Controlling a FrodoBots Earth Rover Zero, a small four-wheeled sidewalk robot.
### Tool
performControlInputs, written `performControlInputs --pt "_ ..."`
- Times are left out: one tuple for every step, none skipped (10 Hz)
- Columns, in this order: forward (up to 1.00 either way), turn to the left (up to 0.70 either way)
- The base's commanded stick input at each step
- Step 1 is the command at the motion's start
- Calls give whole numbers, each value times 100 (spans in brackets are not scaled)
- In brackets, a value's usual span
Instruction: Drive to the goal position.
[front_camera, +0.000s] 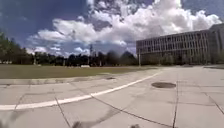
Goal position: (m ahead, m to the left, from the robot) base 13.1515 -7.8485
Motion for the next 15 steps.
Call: performControlInputs --pt "70 0" --pt "70 0" --pt "70 0" --pt "70 0" --pt "70 0" --pt "70 0" --pt "70 0" --pt "70 0" --pt "70 0" --pt "70 0" --pt "70 0" --pt "70 -2" --pt "70 -15" --pt "70 -29" --pt "70 -32"
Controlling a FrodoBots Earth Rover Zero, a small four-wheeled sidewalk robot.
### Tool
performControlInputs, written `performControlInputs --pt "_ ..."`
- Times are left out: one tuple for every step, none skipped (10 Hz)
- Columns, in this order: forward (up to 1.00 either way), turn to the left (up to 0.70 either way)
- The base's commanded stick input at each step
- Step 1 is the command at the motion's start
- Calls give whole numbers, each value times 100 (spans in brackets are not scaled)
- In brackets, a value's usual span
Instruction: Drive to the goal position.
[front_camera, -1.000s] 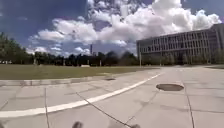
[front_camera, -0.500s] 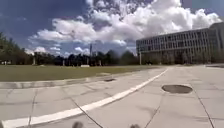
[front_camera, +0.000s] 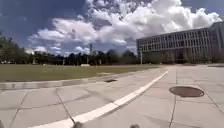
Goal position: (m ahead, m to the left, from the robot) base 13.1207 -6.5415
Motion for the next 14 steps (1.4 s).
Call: performControlInputs --pt "70 -35" --pt "70 -35" --pt "70 -35" --pt "70 -35" --pt "70 -35" --pt "70 -35" --pt "70 0" --pt "70 0" --pt "70 0" --pt "70 0" --pt "70 0" --pt "70 0" --pt "70 0" --pt "70 0"
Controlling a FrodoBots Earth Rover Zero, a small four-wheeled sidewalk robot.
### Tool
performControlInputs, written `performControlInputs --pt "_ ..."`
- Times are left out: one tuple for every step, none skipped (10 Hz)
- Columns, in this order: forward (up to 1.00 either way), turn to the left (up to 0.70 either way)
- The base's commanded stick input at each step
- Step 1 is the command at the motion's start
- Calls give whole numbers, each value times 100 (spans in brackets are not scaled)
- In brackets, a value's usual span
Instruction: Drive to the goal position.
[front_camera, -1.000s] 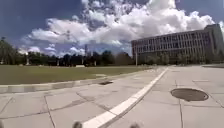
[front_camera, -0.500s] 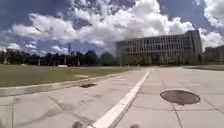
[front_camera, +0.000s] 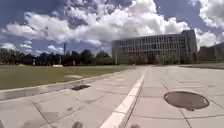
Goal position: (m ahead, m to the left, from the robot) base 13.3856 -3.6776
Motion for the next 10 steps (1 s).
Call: performControlInputs --pt "70 0" --pt "70 0" --pt "70 0" --pt "70 0" --pt "70 0" --pt "70 0" --pt "70 0" --pt "70 0" --pt "70 0" --pt "70 -1"
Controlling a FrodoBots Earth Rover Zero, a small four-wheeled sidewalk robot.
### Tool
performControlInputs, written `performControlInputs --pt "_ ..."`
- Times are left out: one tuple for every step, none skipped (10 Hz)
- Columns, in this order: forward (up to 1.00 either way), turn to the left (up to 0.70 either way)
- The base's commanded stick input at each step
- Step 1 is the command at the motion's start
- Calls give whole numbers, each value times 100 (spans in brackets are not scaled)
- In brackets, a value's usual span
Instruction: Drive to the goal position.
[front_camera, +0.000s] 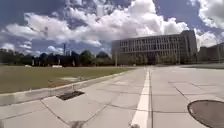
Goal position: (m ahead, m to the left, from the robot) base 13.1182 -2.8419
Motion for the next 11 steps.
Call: performControlInputs --pt "70 -9" --pt "70 -20" --pt "70 -33" --pt "70 -34" --pt "70 -27" --pt "70 0" --pt "70 0" --pt "70 0" --pt "70 0" --pt "70 0" --pt "70 0"
